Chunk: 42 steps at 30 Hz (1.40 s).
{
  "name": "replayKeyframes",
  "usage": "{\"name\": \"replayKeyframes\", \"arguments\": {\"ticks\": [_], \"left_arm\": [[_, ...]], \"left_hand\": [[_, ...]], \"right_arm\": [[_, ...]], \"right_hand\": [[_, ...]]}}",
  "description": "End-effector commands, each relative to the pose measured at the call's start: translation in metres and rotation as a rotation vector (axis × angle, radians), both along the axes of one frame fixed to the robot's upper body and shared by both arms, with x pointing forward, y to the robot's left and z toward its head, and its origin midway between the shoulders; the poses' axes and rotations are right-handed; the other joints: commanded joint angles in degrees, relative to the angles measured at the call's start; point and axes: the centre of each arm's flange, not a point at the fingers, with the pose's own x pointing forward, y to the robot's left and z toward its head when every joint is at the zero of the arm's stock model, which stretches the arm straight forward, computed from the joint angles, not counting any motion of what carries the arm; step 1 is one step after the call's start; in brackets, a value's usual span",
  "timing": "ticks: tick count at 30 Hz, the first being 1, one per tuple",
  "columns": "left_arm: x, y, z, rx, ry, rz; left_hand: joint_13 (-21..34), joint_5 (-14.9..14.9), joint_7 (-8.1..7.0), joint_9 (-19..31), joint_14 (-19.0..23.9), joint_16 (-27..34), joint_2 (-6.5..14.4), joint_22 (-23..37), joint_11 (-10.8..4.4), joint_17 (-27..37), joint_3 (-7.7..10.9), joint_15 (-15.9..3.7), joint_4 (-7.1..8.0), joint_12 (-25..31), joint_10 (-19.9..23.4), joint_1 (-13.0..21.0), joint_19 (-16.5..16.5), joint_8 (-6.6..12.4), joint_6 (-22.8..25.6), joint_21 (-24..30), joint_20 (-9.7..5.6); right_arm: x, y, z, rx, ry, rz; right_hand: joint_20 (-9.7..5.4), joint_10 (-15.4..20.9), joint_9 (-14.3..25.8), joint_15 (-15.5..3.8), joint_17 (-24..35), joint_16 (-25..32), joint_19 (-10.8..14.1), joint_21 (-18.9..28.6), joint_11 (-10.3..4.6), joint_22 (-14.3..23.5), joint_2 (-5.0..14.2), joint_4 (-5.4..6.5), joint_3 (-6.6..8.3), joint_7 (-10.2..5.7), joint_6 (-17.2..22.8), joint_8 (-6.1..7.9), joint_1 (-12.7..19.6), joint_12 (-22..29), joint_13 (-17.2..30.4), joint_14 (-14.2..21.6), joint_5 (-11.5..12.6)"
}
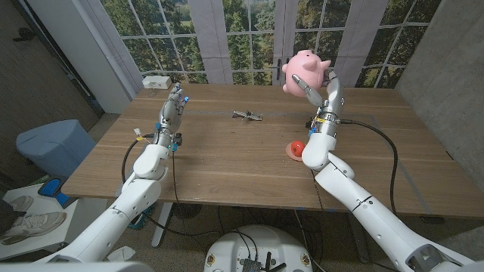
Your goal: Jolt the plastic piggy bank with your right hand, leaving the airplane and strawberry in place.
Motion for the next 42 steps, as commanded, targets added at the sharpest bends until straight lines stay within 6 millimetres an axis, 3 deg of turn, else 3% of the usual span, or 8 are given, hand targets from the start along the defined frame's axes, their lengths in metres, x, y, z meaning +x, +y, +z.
{"name": "replayKeyframes", "arguments": {"ticks": [1,16,23,42], "left_arm": [[-0.002,0.0,0.0,0.002,-0.004,0.0],[-0.005,-0.002,-0.001,0.003,-0.001,0.003],[-0.004,-0.003,-0.001,0.005,0.002,0.001],[-0.003,-0.002,0.0,0.004,0.0,0.001]], "left_hand": [[0.12,0.06,-0.35,0.31,-0.32,0.02,2.53,0.27,-0.13,0.09,-0.06,-4.73,-0.21,-0.11,-0.14,0.61,0.28,0.07,-0.07,-0.2,-5.13],[0.12,0.05,-0.33,0.31,-0.34,0.02,2.52,0.26,-0.1,0.09,-0.09,-4.66,-0.23,-0.09,-0.11,0.65,0.26,0.07,-0.07,-0.2,-5.16],[0.12,0.05,-0.35,0.31,-0.35,0.01,2.51,0.26,-0.13,0.09,-0.11,-4.65,-0.24,-0.11,-0.15,0.67,0.24,0.08,-0.06,-0.21,-5.1],[0.12,0.04,-0.28,0.31,-0.31,0.03,2.52,0.26,-0.01,0.08,-0.14,-4.61,-0.28,-0.11,-0.15,0.72,0.28,0.09,-0.03,-0.19,-5.1]], "right_arm": [[-0.002,-0.001,0.001,-0.081,0.017,0.038],[0.002,0.009,0.021,-0.398,0.335,0.149],[0.006,0.014,0.023,-0.461,0.435,0.167],[0.006,0.013,0.018,-0.435,0.4,0.137]], "right_hand": [[-4.66,18.6,4.62,-16.05,0.21,-0.32,-0.45,0.41,-18.26,0.02,23.88,1.18,2.63,-16.94,19.76,-0.12,23.83,-0.12,5.23,8.73,0.38],[-5.25,18.22,4.84,-16.13,0.24,-0.69,-1.01,0.82,-18.26,-0.01,23.78,1.13,2.47,-17.34,19.35,-0.37,23.85,-0.57,5.52,8.46,0.34],[-5.21,18.15,4.77,-16.12,0.24,-0.82,-1.2,1.01,-18.16,-0.02,23.83,1.09,2.46,-17.32,19.46,-0.46,23.99,-0.69,5.71,8.42,0.34],[-5.27,18.18,5.08,-16.1,0.2,-1.34,-1.67,1.68,-18.02,-0.08,23.91,1.14,2.32,-17.31,19.38,-0.65,24.23,-1.08,6.13,8.26,0.29]]}}
